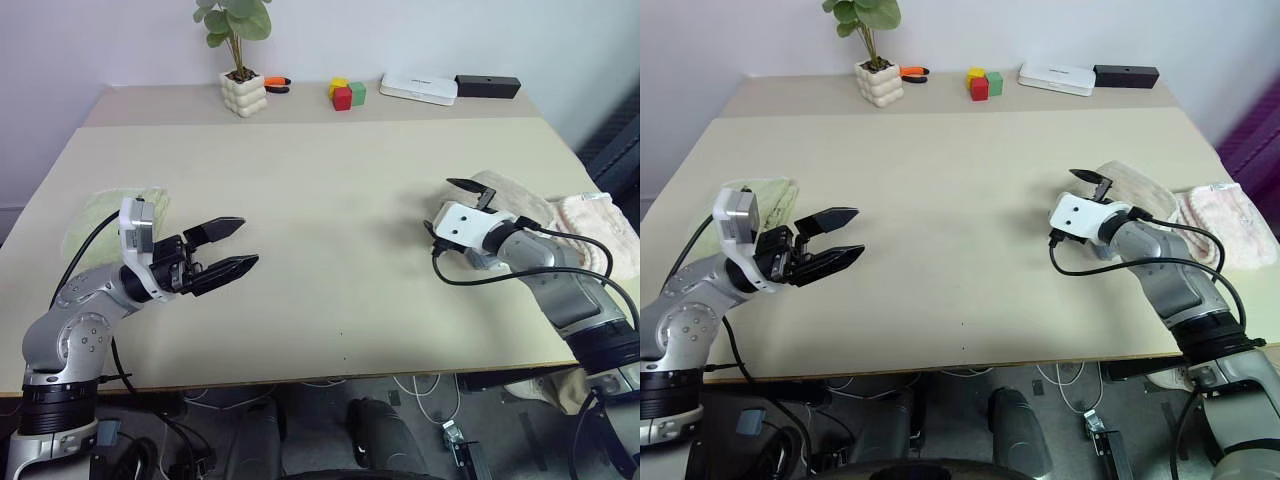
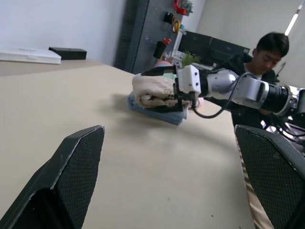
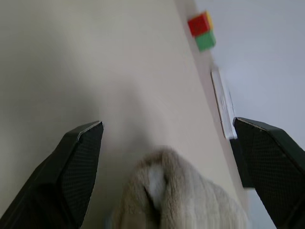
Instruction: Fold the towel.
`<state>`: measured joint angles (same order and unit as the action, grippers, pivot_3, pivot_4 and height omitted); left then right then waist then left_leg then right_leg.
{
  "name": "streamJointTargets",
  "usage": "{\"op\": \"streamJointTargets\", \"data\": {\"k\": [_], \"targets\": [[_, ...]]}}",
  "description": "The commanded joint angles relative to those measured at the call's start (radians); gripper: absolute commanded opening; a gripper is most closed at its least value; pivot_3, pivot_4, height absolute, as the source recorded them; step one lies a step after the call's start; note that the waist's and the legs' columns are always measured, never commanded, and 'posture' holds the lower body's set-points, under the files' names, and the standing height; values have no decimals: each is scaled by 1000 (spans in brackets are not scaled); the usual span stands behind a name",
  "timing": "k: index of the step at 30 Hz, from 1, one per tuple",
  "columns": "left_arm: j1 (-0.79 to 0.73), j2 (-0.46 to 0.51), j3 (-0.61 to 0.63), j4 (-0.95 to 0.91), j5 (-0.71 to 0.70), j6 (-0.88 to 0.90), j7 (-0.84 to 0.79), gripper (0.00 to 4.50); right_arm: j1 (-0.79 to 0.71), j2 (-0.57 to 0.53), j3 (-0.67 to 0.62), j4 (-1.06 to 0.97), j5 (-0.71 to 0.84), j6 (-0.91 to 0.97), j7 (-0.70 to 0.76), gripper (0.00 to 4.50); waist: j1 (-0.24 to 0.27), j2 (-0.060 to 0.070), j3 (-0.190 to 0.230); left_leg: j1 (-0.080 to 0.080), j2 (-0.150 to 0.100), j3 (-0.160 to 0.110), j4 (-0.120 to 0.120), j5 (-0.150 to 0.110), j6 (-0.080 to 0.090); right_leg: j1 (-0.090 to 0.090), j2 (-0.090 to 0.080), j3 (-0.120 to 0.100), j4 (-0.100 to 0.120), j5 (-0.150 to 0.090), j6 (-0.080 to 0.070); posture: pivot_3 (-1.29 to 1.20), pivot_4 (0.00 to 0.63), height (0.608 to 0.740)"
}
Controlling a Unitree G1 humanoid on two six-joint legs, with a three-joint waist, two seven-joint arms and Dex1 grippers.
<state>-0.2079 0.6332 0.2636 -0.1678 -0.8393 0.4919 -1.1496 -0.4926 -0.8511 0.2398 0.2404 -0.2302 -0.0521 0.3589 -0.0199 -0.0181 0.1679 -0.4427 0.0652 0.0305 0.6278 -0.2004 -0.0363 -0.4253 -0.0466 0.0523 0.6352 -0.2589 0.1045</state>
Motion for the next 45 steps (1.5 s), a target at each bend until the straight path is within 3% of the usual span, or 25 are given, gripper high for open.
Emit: {"op": "streamJointTargets", "data": {"k": [1, 13, 16, 19, 23, 31, 45], "targets": [[15, 40, 20, -44, -22, 3, -49, 4500, -28, 16, -68, -6, -18, 47, -17, 4445, 2, 0, 0, 0, 0, 0, 0, 0, 0, 0, 0, 0, 0, 0, 0, 0, 150, 740], [22, 44, 19, -49, -28, 5, -57, 4500, -40, 41, -101, 30, -61, 94, 7, 4445, 6, 0, 0, 0, 0, 0, 1, 0, 0, 1, 0, 0, 0, 0, 0, 0, 150, 740], [21, 40, 21, -49, -28, 6, -50, 4500, -50, 45, -99, 57, -74, 91, 2, 3660, 5, 0, 0, 0, 0, 0, 1, 0, 0, 1, 0, 0, 1, 0, 0, 0, 150, 740], [19, 39, 24, -49, -30, 6, -43, 4500, -62, 63, -105, 67, -65, 100, 4, 1969, 6, 0, 0, 0, 0, 0, 1, 0, 0, 1, 0, 0, 1, 0, 0, 0, 150, 740], [20, 39, 25, -49, -33, 8, -39, 4500, -67, 77, -111, 73, -60, 108, 11, 119, 6, 0, 0, 0, 0, 0, 1, 0, 0, 1, 0, 0, 1, 0, 0, 0, 150, 740], [27, 39, 28, -54, -37, 4, -26, 4500, -83, 118, -145, 74, -42, 143, 0, 53, 6, 0, 0, 0, 0, 0, 1, 0, 0, 1, 0, 0, 1, 0, 1, 0, 150, 740], [31, 41, 28, -58, -41, 3, -21, 4500, -113, 144, -208, 104, -64, 238, -144, 53, 5, 0, 0, 0, 0, 0, 2, 0, 0, 1, 0, 0, 1, 0, 0, 0, 150, 740]]}}
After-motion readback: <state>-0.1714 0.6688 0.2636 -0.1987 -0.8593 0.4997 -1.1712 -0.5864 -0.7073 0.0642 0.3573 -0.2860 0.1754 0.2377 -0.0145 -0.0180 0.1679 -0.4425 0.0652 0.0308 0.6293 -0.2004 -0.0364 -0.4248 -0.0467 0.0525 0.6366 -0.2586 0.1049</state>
